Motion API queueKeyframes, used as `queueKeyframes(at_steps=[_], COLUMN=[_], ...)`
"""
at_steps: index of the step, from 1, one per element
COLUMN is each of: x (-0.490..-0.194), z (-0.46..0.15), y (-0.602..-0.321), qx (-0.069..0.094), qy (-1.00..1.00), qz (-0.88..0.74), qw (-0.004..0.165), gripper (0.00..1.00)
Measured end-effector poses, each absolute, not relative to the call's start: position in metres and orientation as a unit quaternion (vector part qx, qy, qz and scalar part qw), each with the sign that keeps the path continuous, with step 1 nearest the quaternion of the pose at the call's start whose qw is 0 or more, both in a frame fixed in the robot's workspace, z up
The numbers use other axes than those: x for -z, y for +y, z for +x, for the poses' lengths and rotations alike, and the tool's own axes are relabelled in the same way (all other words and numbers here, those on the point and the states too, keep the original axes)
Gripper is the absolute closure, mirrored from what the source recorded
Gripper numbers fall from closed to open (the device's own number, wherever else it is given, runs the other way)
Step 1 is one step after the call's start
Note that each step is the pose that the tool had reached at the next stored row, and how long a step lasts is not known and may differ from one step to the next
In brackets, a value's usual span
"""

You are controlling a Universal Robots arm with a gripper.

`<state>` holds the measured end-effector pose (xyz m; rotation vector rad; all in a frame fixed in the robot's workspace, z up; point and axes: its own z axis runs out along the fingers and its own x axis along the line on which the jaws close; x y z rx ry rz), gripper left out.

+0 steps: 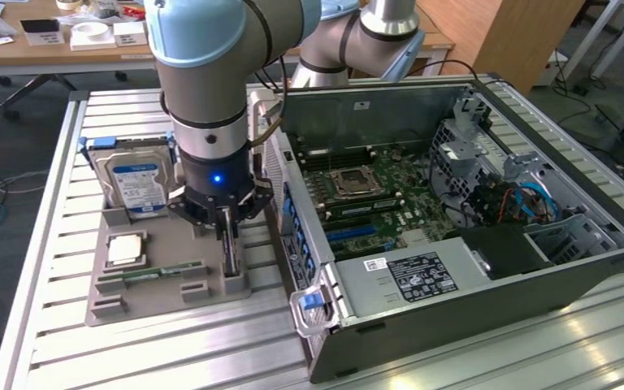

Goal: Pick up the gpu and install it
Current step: 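Pick up the gpu and move the gpu toward the slot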

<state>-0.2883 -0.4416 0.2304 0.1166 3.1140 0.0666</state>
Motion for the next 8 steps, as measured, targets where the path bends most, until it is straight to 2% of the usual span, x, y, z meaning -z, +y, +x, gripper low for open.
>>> queueKeyframes(at_steps=[8], x=[-0.2304], z=[-0.2883], y=[-0.4416], qx=[-0.021], qy=[0.999], qz=[0.035], qw=[0.012], gripper=[0.73])
